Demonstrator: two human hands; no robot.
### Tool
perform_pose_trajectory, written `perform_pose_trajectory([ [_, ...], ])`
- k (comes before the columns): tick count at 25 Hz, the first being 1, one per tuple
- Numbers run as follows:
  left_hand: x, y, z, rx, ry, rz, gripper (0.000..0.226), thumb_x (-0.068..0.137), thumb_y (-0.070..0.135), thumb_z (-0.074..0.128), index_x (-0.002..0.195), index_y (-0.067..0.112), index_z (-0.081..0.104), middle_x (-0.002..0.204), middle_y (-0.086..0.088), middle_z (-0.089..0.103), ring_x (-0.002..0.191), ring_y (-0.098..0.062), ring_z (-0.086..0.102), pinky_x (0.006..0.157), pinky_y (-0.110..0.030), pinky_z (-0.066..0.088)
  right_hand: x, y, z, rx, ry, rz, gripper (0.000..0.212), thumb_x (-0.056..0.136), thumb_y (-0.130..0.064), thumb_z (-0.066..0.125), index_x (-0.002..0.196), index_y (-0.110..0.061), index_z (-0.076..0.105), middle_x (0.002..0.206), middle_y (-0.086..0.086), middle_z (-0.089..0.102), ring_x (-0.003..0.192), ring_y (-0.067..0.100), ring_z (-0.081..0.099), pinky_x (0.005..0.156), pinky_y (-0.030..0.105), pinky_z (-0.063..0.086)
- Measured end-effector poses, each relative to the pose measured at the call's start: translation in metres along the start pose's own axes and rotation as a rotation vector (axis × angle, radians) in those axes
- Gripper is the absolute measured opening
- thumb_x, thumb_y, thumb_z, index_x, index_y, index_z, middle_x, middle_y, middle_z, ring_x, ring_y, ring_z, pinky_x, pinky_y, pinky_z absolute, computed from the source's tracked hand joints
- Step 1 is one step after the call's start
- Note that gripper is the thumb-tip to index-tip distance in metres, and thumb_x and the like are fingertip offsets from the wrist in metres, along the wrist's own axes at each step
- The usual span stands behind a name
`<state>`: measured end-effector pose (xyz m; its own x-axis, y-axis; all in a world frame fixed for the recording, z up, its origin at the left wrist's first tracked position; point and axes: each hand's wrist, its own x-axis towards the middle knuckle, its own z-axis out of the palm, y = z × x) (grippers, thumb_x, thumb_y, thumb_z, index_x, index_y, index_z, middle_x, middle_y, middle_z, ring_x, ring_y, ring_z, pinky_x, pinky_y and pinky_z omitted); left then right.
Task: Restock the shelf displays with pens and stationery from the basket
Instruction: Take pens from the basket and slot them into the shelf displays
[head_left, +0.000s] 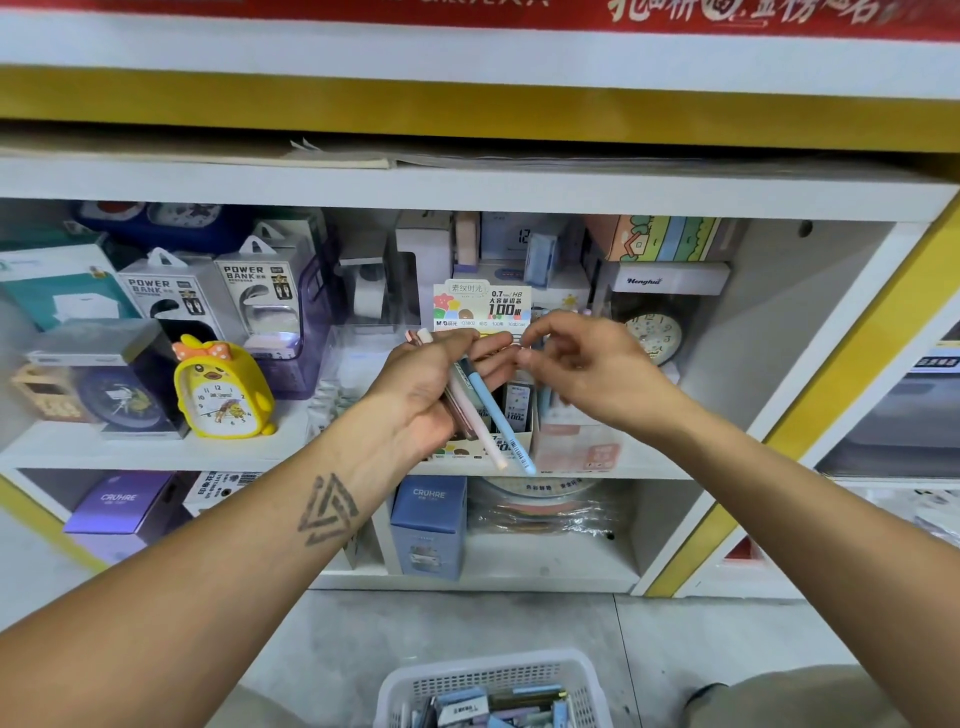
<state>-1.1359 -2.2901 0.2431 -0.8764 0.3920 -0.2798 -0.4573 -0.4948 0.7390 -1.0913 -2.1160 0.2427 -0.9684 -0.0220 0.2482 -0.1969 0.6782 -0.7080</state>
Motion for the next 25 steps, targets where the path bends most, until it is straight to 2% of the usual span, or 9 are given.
perform_pose_trajectory([
  [2,0.0,0.001,0.0,-0.002,-0.004,0.006,0.008,0.101,0.007,0.049,0.106,0.002,0.054,0.106,-0.022,0.073,0.096,-0.035,0.072,0.076,-0.048,0.061,-0.005,-0.014,0.008,0.306,-0.127,0.122,0.021,0.09,-0.022,0.075,0.096,-0.013,0.057,0.076,0.017,0.071,0.056,0.02,0.056,0.055,0.036,0.048],
  [4,-0.001,0.001,0.0,0.017,-0.03,-0.002,0.01,0.101,0.011,0.051,0.104,0.005,0.057,0.107,-0.017,0.074,0.095,-0.033,0.073,0.082,-0.06,0.056,-0.01,-0.02,0.016,0.405,-0.199,0.117,0.027,0.087,-0.01,0.077,0.097,-0.004,0.052,0.073,0.011,0.071,0.053,0.018,0.057,0.049,0.028,0.047],
  [6,-0.002,0.002,0.0,0.039,-0.039,-0.012,0.012,0.101,0.015,0.054,0.101,0.006,0.061,0.104,-0.015,0.075,0.09,-0.033,0.073,0.078,-0.06,0.056,-0.011,-0.024,0.014,0.442,-0.227,0.109,0.029,0.086,-0.003,0.076,0.104,-0.002,0.052,0.068,0.005,0.068,0.048,0.015,0.054,0.045,0.024,0.043],
  [8,-0.002,0.003,0.0,0.022,-0.032,-0.022,0.013,0.1,0.017,0.054,0.101,0.005,0.06,0.103,-0.019,0.074,0.09,-0.033,0.073,0.072,-0.051,0.06,-0.01,-0.023,0.001,0.433,-0.215,0.11,0.043,0.086,-0.001,0.075,0.122,-0.014,0.056,0.069,0.014,0.068,0.05,0.018,0.055,0.047,0.028,0.045],
  [11,0.001,0.002,-0.002,-0.014,-0.009,-0.058,0.014,0.102,0.016,0.051,0.096,0.004,0.056,0.098,-0.024,0.073,0.084,-0.032,0.074,0.069,-0.045,0.062,-0.004,-0.008,-0.021,0.317,-0.068,0.112,0.081,0.087,0.002,0.072,0.151,-0.031,0.035,0.067,0.016,0.07,0.054,0.027,0.065,0.054,0.036,0.057],
  [13,0.002,0.0,-0.003,0.037,0.036,-0.09,0.017,0.101,0.018,0.054,0.087,0.008,0.056,0.073,-0.015,0.069,0.056,-0.023,0.067,0.053,-0.03,0.058,0.0,0.005,-0.028,0.158,0.074,0.104,0.075,0.089,-0.003,0.073,0.148,-0.033,0.038,0.068,0.013,0.07,0.056,0.022,0.071,0.062,0.041,0.062],
  [15,0.003,-0.002,-0.004,0.13,0.065,-0.106,0.019,0.096,0.022,0.062,0.081,0.013,0.055,0.056,-0.002,0.054,0.042,-0.013,0.046,0.043,-0.019,0.041,0.002,0.016,-0.028,0.022,0.195,0.067,0.051,0.091,-0.01,0.072,0.129,-0.036,0.049,0.07,0.006,0.07,0.06,0.015,0.072,0.068,0.043,0.063],
  [19,0.005,-0.004,-0.003,0.218,0.075,-0.16,0.03,0.084,0.034,0.076,0.072,0.019,0.052,0.052,0.004,0.04,0.043,-0.01,0.033,0.041,-0.018,0.032,0.0,0.031,-0.017,-0.13,0.217,-0.047,0.027,0.094,-0.02,0.068,0.098,-0.041,0.051,0.075,-0.005,0.067,0.067,0.008,0.07,0.07,0.044,0.062],
  [25,0.006,-0.004,-0.003,0.141,0.1,-0.245,0.029,0.092,0.032,0.065,0.072,0.014,0.052,0.053,0.001,0.04,0.043,-0.011,0.036,0.042,-0.017,0.034,0.001,0.036,-0.014,-0.194,0.153,-0.11,0.021,0.095,-0.02,0.067,0.096,-0.034,0.051,0.074,-0.004,0.069,0.067,0.006,0.069,0.07,0.044,0.062],
])
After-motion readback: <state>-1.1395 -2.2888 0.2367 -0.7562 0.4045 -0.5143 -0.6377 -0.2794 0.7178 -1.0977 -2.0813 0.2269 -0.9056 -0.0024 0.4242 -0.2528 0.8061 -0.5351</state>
